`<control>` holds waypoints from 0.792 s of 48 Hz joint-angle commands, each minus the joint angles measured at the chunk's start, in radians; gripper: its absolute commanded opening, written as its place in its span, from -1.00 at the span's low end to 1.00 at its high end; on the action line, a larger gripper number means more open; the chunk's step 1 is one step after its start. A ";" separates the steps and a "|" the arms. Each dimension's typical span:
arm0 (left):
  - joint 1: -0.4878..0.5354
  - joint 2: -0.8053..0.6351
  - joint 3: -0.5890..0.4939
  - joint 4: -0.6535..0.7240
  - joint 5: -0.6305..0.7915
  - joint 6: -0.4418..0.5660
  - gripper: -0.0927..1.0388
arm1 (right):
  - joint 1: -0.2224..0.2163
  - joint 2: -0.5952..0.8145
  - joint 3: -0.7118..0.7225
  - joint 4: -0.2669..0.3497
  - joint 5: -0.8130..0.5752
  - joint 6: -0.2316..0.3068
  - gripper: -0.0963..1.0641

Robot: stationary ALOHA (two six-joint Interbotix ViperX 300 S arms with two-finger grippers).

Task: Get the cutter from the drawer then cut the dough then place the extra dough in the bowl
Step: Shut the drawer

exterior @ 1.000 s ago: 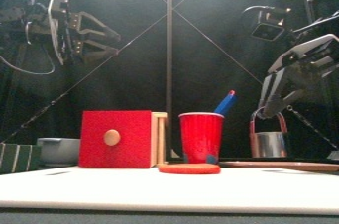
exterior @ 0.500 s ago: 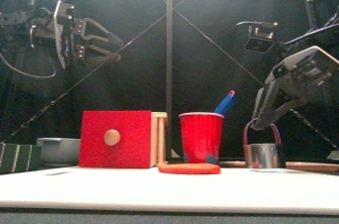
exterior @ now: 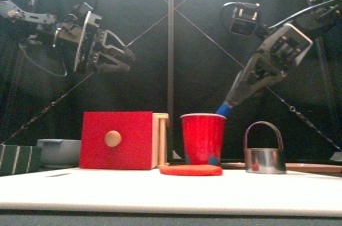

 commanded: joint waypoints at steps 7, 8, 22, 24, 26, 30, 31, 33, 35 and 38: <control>0.156 0.031 -0.230 0.192 0.407 0.003 0.18 | 0.037 0.120 -0.141 -0.025 -0.009 0.003 0.41; 0.164 0.034 -0.235 0.198 0.420 0.003 0.18 | 0.041 0.133 -0.156 -0.026 -0.009 0.003 0.41; 0.339 0.103 -0.360 0.417 0.723 0.005 0.18 | 0.107 0.316 -0.327 -0.037 -0.005 0.000 0.20; 0.341 0.120 -0.383 0.443 0.761 0.005 0.18 | 0.114 0.331 -0.341 -0.037 -0.005 0.005 0.13; 0.344 0.141 -0.410 0.468 0.790 0.006 0.18 | 0.120 0.347 -0.353 -0.037 -0.005 0.003 0.05; 0.354 0.202 -0.465 0.538 0.825 0.008 0.18 | 0.132 0.374 -0.388 -0.037 -0.009 0.002 -0.09; 0.357 0.219 -0.479 0.555 0.834 0.009 0.18 | 0.132 0.380 -0.396 -0.038 -0.009 0.003 -0.11; 0.365 0.253 -0.506 0.580 0.853 0.009 0.18 | 0.133 0.396 -0.416 -0.038 -0.009 0.005 -0.15; 0.370 0.288 -0.532 0.600 0.876 0.011 0.18 | 0.135 0.414 -0.436 -0.034 -0.009 0.005 -0.17; 0.371 0.347 -0.569 0.630 0.919 0.012 0.18 | 0.133 0.446 -0.471 -0.031 -0.006 0.006 -0.17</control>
